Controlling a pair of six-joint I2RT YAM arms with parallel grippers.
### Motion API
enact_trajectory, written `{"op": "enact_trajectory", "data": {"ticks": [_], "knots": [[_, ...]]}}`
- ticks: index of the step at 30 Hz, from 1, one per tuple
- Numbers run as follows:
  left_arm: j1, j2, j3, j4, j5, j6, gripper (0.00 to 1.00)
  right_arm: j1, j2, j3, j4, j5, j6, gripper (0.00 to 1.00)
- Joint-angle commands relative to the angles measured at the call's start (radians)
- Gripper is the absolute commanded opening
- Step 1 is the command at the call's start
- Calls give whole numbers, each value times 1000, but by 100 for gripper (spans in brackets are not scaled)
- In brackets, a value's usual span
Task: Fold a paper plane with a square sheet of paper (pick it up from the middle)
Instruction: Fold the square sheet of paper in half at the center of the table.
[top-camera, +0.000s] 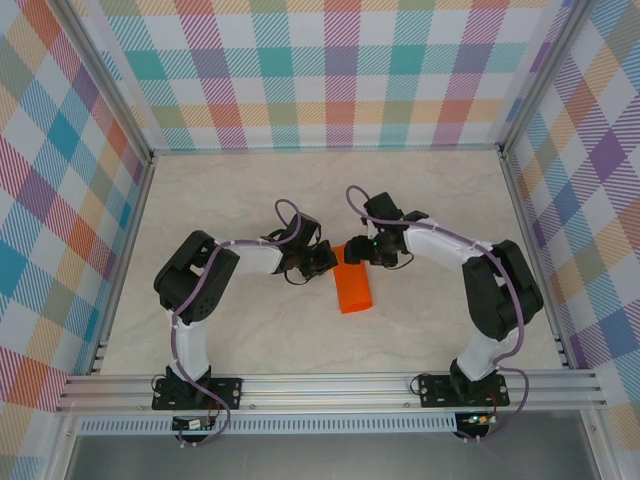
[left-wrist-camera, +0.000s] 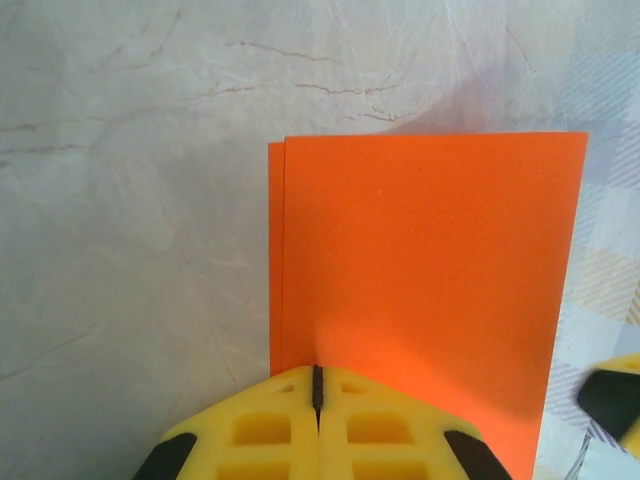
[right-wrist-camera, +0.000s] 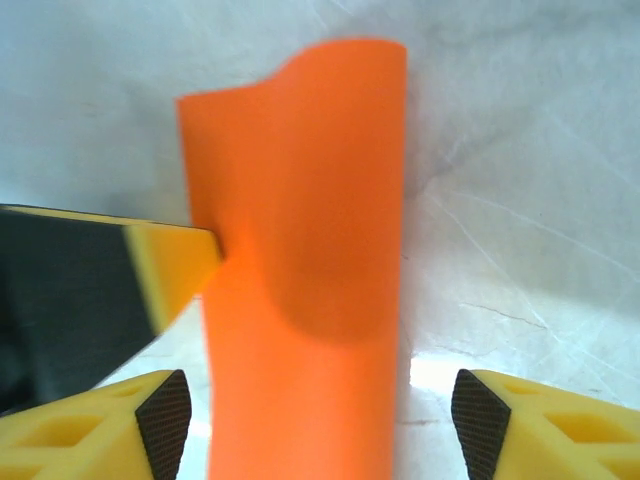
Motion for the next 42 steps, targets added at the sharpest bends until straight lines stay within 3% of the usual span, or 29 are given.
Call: {"op": "enact_trajectory", "data": {"ticks": [1,9,13,21,42], "knots": [[-11,48,-45,-207,-86,30,0,-10,-8,28,34,-174,10,67],[-12,39,-39,-236,-109,37,0,-80,122,45,144,-447,50,25],[-13,36,-34,-254,-117,40,0,-84,202,94,107,-490,12,17],[-16,40,-29,-280,-133,45,0,-88,280,129,65,-443,-21,14],[-16,64,-32,-333,-187,55,0,-143,282,2,122,-389,-41,12]]}}
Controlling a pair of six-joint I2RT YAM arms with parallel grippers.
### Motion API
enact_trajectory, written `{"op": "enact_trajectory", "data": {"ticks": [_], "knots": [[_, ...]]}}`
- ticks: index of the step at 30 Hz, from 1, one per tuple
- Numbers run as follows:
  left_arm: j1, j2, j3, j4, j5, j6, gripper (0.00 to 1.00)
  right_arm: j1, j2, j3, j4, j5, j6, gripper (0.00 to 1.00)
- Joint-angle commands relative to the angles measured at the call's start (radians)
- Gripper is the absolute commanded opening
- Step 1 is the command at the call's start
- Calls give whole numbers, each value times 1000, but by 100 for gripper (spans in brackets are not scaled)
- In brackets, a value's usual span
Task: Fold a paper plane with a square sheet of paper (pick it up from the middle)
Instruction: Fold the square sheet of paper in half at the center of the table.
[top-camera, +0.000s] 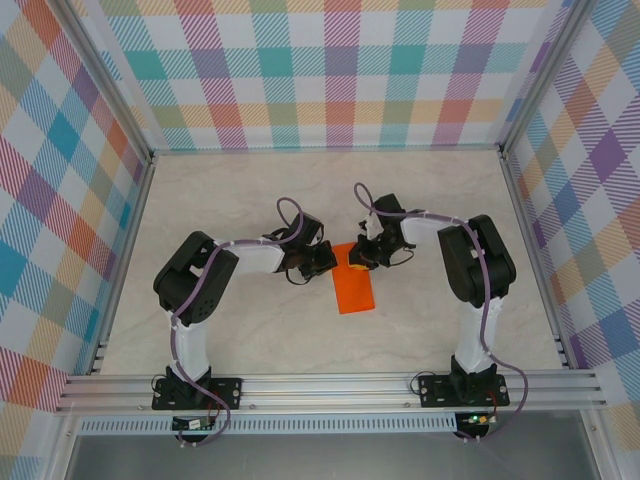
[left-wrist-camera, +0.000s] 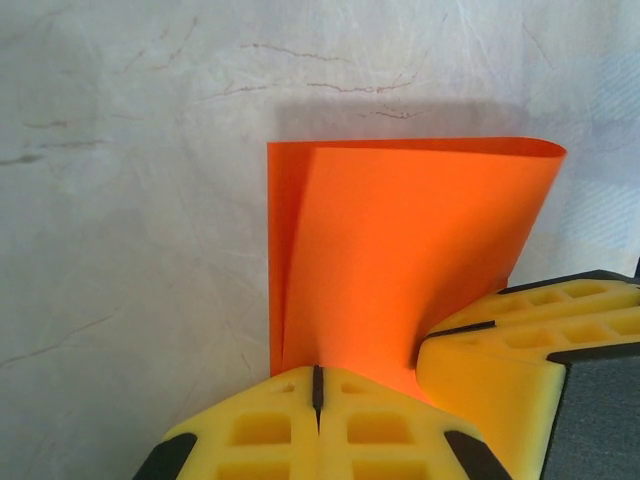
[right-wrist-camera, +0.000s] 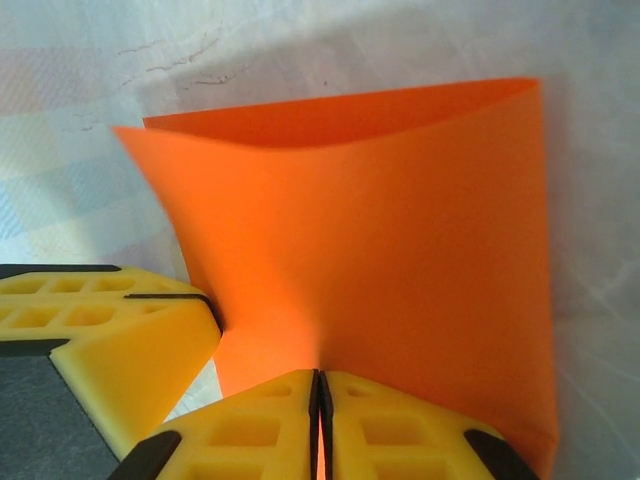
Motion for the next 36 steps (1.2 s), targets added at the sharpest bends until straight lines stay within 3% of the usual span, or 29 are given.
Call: {"op": "enact_trajectory", "data": {"ticks": [1,9,18,24,30,36], "knots": [[-3,71,-59,-257,-136,26,0,-20,-6,-59,5,15,-32,12],[-4,80,-74,-267,-146,41,0,-115,-108,-226,102,-2,-15,12],[-4,86,-46,-271,-170,133,0,-121,-217,-213,188,-81,65,12],[-4,108,28,-271,-145,261,0,-65,-122,-137,252,-110,113,12],[-3,103,22,-322,-178,240,0,-46,0,-58,281,-132,114,10],[-2,98,-7,-354,-203,203,0,-79,40,-89,303,-90,94,8]]}}
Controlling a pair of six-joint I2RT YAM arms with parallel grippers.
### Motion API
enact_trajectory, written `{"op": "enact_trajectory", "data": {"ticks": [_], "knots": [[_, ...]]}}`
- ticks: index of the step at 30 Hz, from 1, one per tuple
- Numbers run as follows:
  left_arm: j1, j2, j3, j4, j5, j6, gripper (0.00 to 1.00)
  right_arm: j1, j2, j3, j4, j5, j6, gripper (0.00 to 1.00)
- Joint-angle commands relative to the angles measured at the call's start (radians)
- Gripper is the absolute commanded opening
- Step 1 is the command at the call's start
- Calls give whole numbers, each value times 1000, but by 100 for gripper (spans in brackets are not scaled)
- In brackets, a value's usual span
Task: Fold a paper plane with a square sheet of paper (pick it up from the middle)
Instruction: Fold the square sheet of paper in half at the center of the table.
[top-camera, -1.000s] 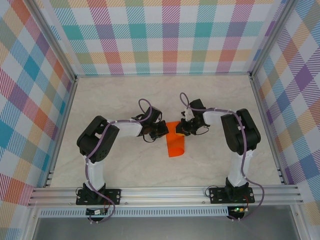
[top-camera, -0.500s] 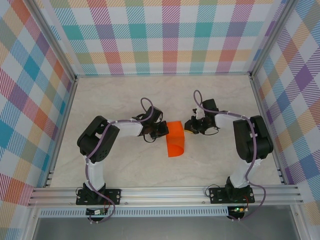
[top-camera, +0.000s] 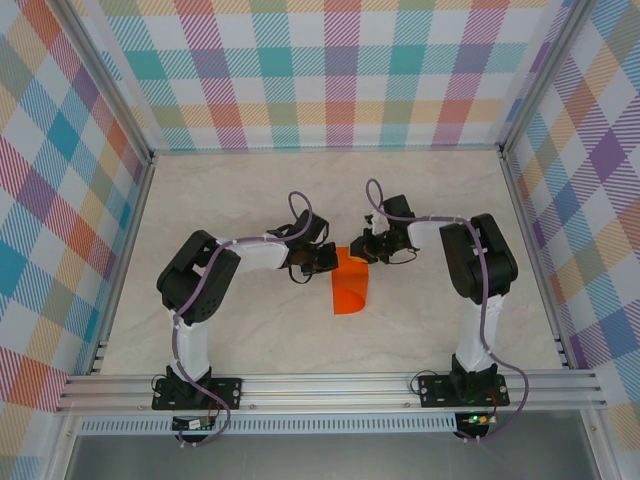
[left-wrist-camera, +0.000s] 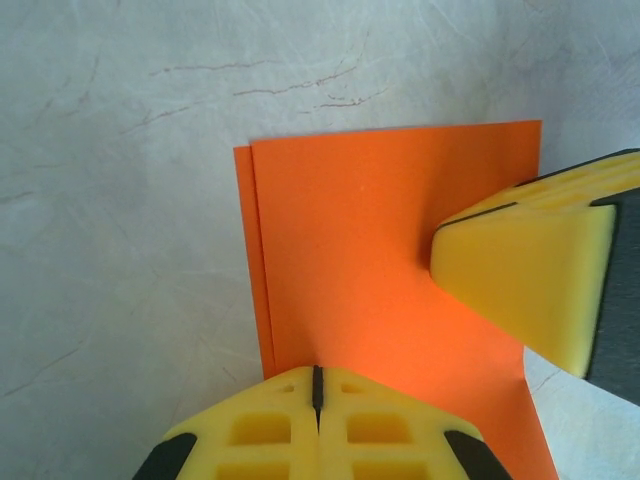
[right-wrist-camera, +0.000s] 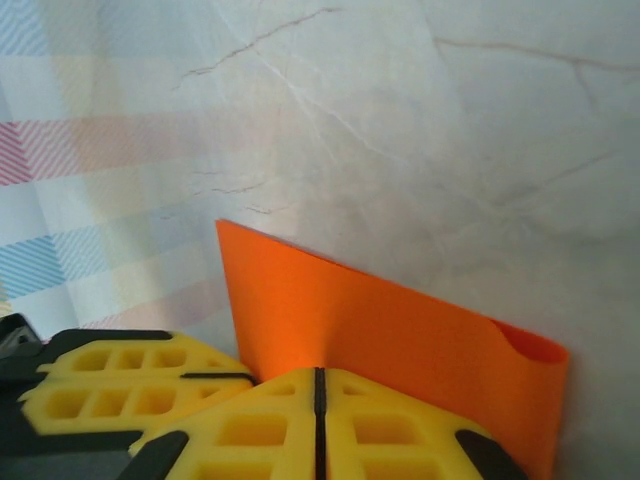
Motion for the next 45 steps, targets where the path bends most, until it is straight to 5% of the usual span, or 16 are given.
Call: {"op": "enact_trajectory", "data": {"ticks": [1,8,15,33,45], "knots": [[6,80,-81,-248,-158,-8,0,-37,22,-27,37,23,-13,8],[6,80,-118,-248,-161,-22,0,-145,-6,-82,106,75,23,9],[6,71,-103,-251,-171,-5,0,-152,-113,-110,199,48,24,9],[13,81,-54,-287,-192,70,0,59,-186,-174,-33,28,11,8],[13,93,-58,-262,-191,52,0,77,-298,-302,-89,24,11,9]]}}
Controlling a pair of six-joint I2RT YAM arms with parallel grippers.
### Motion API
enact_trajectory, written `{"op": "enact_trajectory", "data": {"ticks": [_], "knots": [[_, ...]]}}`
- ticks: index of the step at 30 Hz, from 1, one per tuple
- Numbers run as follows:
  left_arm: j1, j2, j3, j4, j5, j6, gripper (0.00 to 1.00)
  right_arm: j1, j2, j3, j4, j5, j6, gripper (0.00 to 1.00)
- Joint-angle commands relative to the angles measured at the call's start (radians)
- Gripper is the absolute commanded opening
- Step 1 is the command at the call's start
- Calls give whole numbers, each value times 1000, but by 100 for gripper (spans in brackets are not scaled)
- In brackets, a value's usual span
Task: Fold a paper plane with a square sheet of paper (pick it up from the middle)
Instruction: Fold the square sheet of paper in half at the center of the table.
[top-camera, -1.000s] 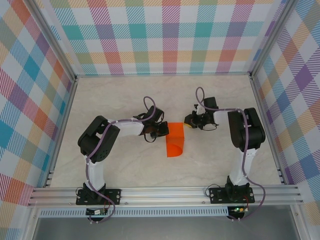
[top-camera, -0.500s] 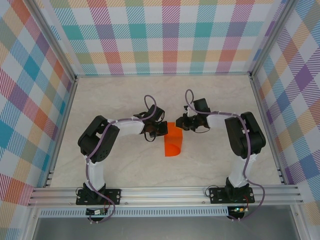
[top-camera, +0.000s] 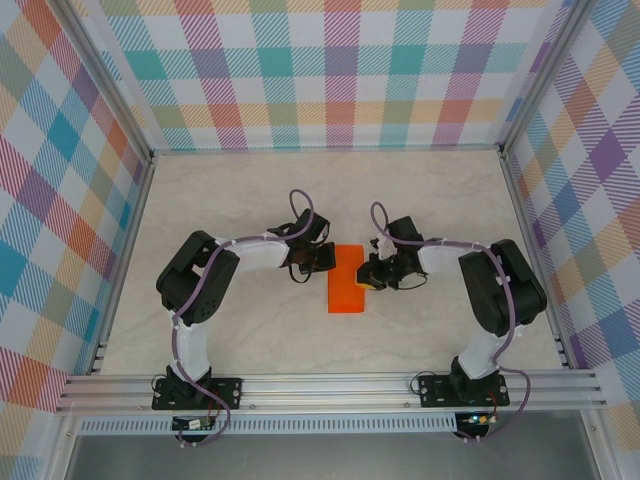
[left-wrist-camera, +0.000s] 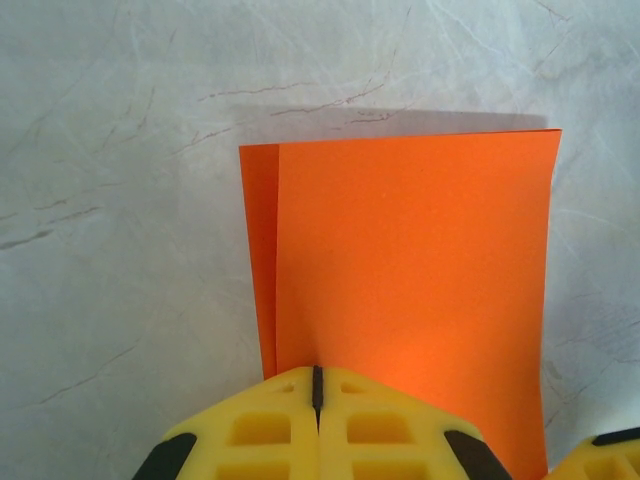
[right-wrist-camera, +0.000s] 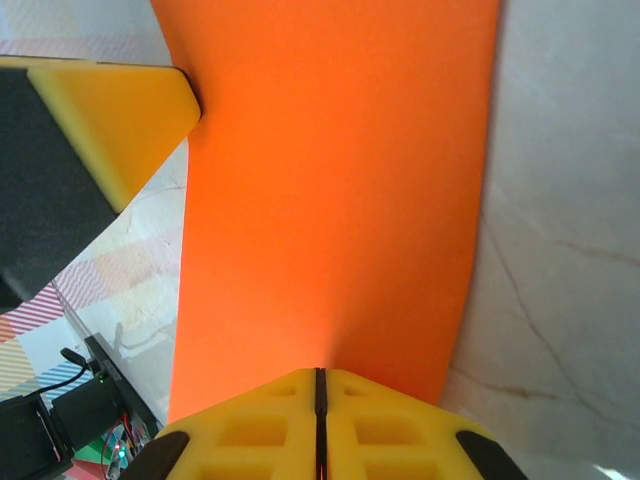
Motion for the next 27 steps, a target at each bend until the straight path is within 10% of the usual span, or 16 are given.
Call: {"op": "enact_trajectory", "data": {"ticks": [1,27], "knots": [[16,93,-82,-204,-130,6,0,8,-18,-18,-23,-24,-15,9],[16,84,-108,-211,-164,-28,0,27,4,-101,-84,-23,-44,11]]}}
